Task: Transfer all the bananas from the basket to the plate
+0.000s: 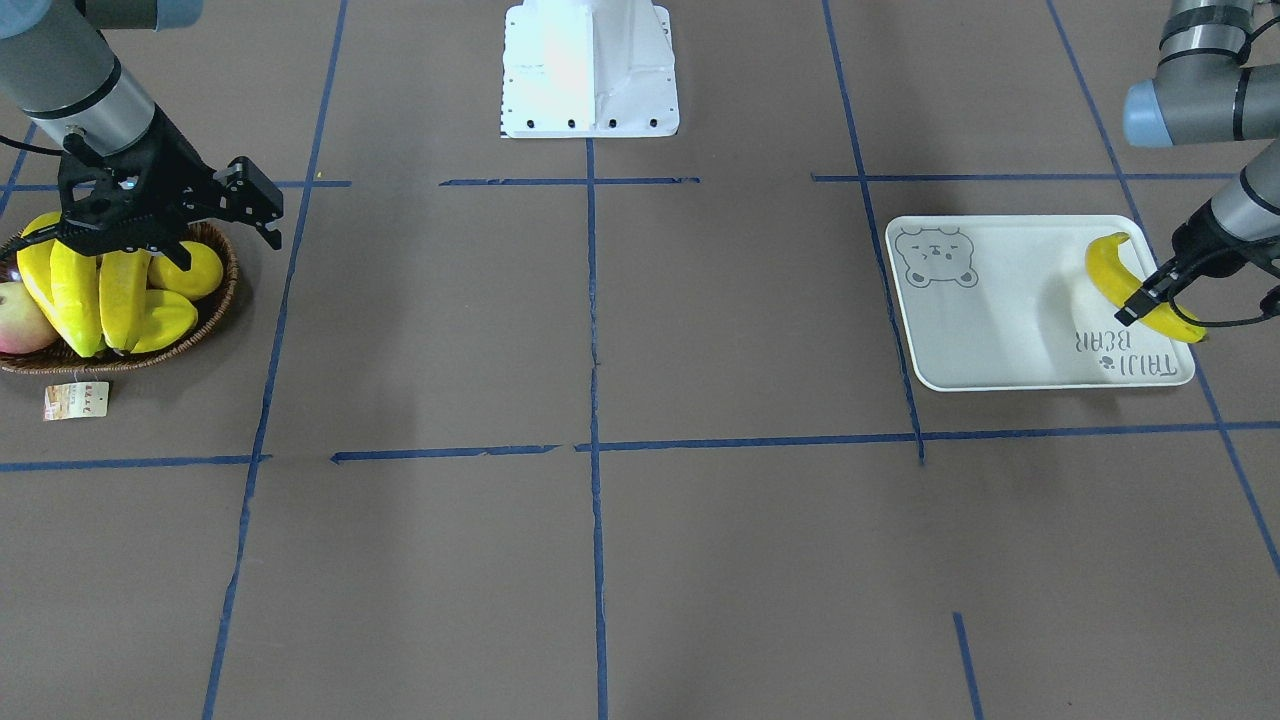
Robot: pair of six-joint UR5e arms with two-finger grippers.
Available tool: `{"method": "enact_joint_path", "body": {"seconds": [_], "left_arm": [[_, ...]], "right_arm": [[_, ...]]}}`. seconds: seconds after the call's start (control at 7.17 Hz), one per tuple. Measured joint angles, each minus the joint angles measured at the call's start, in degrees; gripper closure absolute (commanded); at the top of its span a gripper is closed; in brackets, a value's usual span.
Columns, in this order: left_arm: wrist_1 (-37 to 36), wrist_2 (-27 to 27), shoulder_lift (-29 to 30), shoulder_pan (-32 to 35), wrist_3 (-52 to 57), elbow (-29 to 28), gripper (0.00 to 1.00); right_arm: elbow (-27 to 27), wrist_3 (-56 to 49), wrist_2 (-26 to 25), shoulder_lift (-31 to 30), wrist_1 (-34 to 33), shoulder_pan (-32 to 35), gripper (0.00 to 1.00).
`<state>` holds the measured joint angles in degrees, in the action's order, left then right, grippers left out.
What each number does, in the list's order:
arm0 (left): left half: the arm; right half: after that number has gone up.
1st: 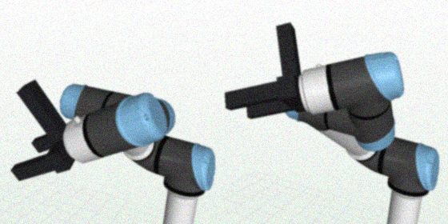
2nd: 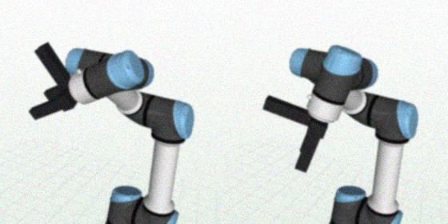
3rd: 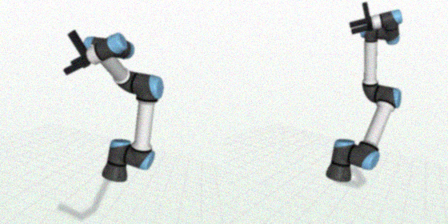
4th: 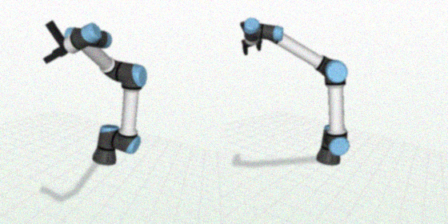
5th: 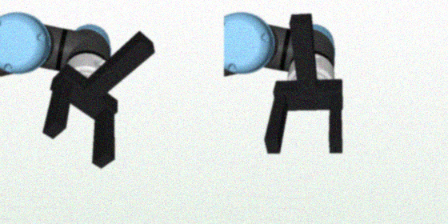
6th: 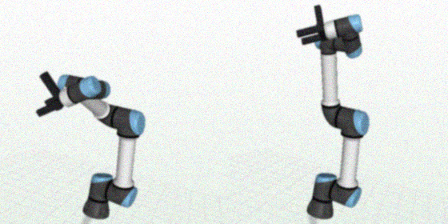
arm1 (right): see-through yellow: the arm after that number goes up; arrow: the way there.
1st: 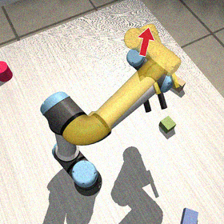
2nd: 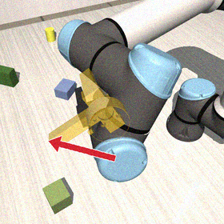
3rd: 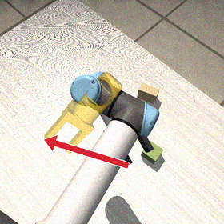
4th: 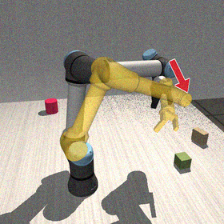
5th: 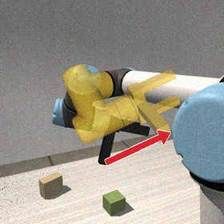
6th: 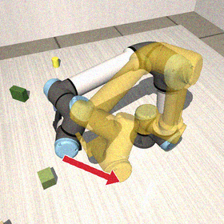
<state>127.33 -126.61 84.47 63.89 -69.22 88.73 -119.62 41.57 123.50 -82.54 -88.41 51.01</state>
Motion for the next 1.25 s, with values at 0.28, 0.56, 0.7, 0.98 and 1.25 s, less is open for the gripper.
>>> {"method": "enact_joint_path", "body": {"seconds": [0.28, 0.56, 0.7, 0.98, 1.25], "left_arm": [[0.05, 3.12, -0.29, 1.10, 7.06, -0.97, 0.00], [-0.51, 2.82, -0.07, 3.62, 12.60, -0.37, 0.00], [-0.70, 0.70, 0.32, 4.94, 13.89, 0.67, 0.00], [-0.81, -1.83, 1.14, 5.89, 14.56, 2.32, 0.00], [-0.64, -3.33, 1.16, 6.07, 14.58, 3.34, 0.00]], "right_arm": [[-0.06, -1.64, 0.07, -1.71, 0.30, 0.55, 0.00], [-0.58, -2.36, -0.12, -3.55, 0.62, 1.13, 0.00], [-1.73, -3.29, -0.33, -5.88, 0.79, 1.56, 0.00], [-3.55, -10.00, -0.48, -13.59, 3.10, 3.80, 0.01], [-2.31, -6.92, -2.06, -19.18, 12.04, 4.28, 0.07]]}}
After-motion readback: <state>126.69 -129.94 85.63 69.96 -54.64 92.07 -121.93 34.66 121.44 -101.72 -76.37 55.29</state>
